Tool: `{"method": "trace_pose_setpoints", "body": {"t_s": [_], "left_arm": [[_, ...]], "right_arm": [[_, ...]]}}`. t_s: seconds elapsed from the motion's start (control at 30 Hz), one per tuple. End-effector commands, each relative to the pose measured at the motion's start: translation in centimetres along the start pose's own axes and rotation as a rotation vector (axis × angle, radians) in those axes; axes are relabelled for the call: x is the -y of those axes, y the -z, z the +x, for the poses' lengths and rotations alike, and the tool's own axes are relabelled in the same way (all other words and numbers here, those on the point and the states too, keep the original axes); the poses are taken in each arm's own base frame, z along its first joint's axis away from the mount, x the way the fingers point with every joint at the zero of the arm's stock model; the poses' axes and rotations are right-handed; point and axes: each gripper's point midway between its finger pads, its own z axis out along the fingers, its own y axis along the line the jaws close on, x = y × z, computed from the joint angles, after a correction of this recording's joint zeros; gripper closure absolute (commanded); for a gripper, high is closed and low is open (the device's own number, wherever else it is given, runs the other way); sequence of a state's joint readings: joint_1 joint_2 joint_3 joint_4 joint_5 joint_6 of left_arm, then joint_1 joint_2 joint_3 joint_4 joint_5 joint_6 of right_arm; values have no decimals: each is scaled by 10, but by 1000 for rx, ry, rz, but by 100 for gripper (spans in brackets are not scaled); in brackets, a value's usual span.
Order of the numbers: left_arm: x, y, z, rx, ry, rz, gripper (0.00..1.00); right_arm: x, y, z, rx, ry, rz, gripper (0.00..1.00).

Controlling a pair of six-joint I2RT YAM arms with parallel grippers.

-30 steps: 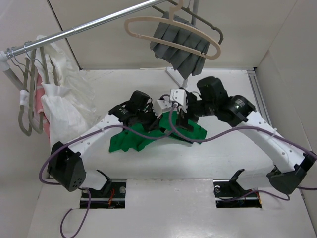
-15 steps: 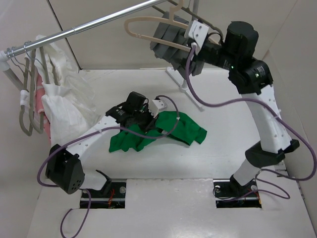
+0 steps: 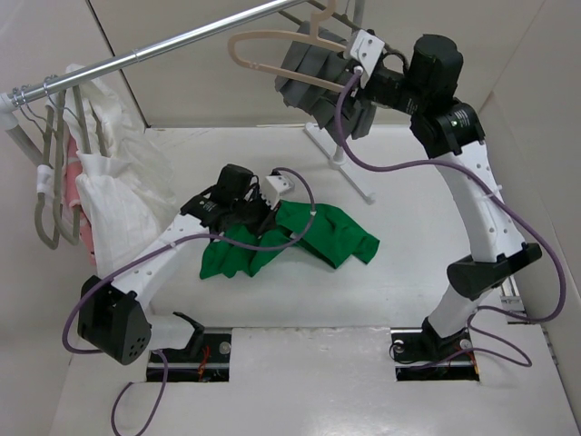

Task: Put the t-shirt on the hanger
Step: Grab a hanger with the right arm

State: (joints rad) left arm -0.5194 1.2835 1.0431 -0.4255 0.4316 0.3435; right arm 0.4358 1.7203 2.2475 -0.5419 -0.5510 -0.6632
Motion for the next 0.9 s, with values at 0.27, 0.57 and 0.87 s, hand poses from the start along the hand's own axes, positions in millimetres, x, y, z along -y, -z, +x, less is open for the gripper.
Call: {"method": "trace_pose_setpoints", "body": {"t_s": [0.27,0.57,0.87], "left_arm": [[5,3,-3,41,-8,9,100],[5,3,0,41,-8,9,100],[6,3,0,49,-12,7,100]], "right_arm": [[61,26,-18,59,82,182,14],[59,3,27,11,28,121,20],[37,-10,31,64,4,0,56]]}}
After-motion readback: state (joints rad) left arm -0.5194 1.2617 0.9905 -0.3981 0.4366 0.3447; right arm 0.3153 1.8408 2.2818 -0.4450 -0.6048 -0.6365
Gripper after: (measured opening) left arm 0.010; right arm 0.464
